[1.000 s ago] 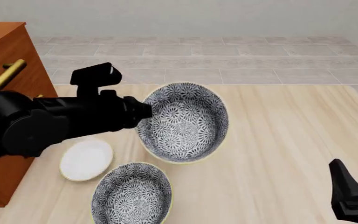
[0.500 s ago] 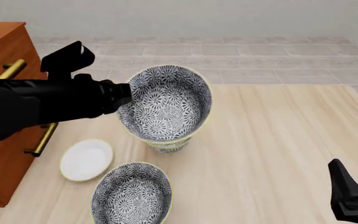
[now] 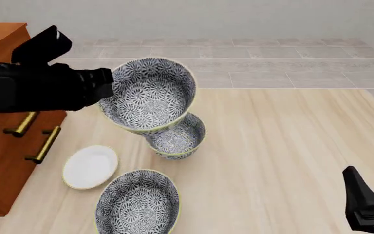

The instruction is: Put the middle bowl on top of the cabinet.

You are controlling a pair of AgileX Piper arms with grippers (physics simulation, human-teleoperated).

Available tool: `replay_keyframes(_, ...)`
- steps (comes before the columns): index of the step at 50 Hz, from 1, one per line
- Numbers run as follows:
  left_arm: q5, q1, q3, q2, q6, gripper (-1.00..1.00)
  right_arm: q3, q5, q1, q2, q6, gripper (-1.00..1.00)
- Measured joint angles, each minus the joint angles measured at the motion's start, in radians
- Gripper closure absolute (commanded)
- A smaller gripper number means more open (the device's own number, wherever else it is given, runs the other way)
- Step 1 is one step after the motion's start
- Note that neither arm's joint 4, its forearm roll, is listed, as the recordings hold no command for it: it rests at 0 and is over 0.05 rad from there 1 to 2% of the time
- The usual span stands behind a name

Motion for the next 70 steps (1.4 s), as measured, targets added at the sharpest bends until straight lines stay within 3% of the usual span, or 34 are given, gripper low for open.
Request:
replay_keyframes(36, 0.176, 0.13, -0.093, -0.018, -0.103, 1.0, 0.0, 0.003, 0.0, -0.004, 0.0, -1.0)
replay_keyframes(70, 0.304, 0.262, -0.177, -0.01, -0.113, 1.0, 0.0, 0.004, 0.001, -0.005, -0.003, -1.0)
